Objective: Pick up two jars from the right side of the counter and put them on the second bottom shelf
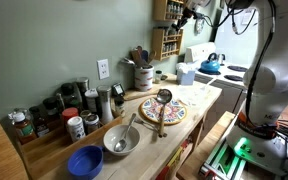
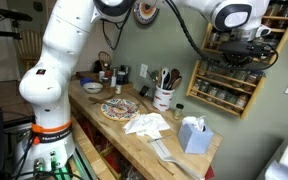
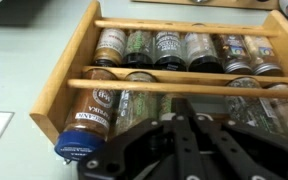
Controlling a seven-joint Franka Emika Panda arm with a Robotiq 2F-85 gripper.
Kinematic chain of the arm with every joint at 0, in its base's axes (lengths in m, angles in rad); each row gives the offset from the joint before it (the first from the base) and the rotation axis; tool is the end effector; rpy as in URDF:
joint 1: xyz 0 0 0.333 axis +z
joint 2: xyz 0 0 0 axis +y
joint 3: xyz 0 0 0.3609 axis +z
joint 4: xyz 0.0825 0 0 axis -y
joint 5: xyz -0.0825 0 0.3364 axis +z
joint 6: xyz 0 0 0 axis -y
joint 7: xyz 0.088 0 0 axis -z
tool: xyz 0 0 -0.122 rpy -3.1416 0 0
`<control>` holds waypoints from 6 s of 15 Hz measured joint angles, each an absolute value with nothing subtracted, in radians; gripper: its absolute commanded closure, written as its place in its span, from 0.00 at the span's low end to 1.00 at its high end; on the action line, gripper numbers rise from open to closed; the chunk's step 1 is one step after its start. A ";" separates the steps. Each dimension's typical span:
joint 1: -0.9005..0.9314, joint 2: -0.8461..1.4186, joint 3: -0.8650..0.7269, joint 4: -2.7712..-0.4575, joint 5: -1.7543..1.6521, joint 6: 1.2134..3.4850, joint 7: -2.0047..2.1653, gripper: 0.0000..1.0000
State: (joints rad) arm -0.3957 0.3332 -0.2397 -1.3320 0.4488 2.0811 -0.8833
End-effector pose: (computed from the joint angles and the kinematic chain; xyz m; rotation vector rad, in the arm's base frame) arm 0.5710 -0.3474 0.6306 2.9888 0.2118 0.8460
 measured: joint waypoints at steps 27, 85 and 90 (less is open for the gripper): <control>-0.396 0.311 -0.240 -1.332 0.428 1.949 -0.910 1.00; -0.356 0.022 -0.215 -1.552 0.192 1.738 -0.890 0.07; -0.282 -0.089 -0.205 -1.627 0.129 1.680 -0.636 0.00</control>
State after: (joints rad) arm -0.2823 -0.0886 -0.2047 -1.6272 0.1292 1.6799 -0.6364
